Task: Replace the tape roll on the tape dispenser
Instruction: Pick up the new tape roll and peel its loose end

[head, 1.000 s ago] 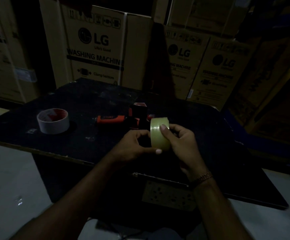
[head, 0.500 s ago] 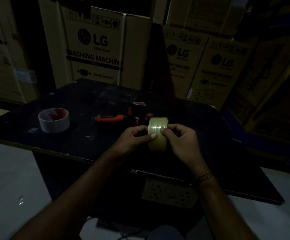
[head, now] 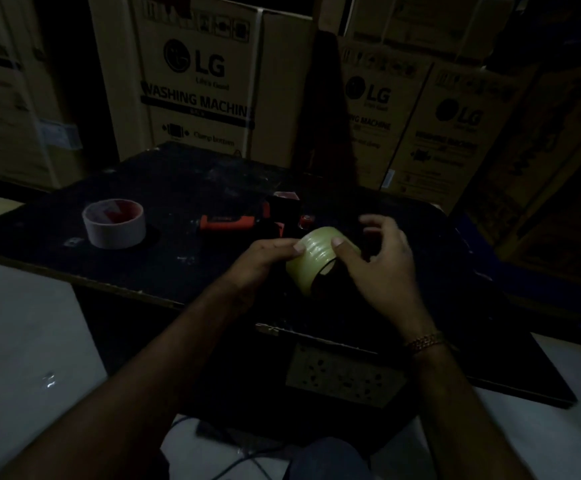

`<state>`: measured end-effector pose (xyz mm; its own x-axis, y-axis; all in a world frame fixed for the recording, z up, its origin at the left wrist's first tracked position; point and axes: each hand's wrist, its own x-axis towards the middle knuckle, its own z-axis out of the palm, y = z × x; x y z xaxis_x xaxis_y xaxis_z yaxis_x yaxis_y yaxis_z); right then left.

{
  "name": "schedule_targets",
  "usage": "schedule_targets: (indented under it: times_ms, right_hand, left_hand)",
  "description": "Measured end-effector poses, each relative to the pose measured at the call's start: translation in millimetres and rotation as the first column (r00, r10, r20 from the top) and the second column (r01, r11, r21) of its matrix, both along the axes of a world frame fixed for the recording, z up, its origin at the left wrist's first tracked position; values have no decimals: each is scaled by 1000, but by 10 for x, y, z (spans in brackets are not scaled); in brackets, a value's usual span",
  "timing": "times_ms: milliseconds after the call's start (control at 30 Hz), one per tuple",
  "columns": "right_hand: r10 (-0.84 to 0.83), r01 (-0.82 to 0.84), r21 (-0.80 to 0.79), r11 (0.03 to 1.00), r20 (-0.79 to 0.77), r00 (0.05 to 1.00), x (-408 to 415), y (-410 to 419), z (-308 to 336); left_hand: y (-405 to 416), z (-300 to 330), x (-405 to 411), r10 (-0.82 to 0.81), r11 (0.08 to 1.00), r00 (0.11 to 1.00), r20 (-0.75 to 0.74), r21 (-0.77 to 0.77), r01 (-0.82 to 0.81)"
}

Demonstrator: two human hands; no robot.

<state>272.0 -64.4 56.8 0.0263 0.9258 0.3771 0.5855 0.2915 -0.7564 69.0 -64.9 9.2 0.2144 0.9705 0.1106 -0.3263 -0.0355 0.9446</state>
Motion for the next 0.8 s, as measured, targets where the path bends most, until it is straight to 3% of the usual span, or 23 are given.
schedule_targets:
  times_ms: [100,200,433,567,667,800]
  right_hand:
    - [303,-313,-176,934,-77,950,66,114,88]
    - [388,-392,-207,896,-62,920,157,155,146]
    - [356,-391,-332,858,-165,920,300,-5,316]
    - [281,-380,-293,877,-328,902,243,-102,21]
    - [286,-414,-220,883,-446,848,187,-137,-197]
    - [320,-434,-129,892,-499,805,97,-184,-368]
  left_hand:
    - [-7,-4,5,-5,1000,1000,-7,20,5]
    - [17,-21,17,34,999,999,-28,41,-33]
    - [15,-68,61,109,990,986,-124,102,-96]
    - [13,-62,67,144,988,984,-103,71,-137]
    - [17,-62,58,161,985,973,-168,96,-146]
    - [-1,-62,86,121,983,970,-211,161,-87]
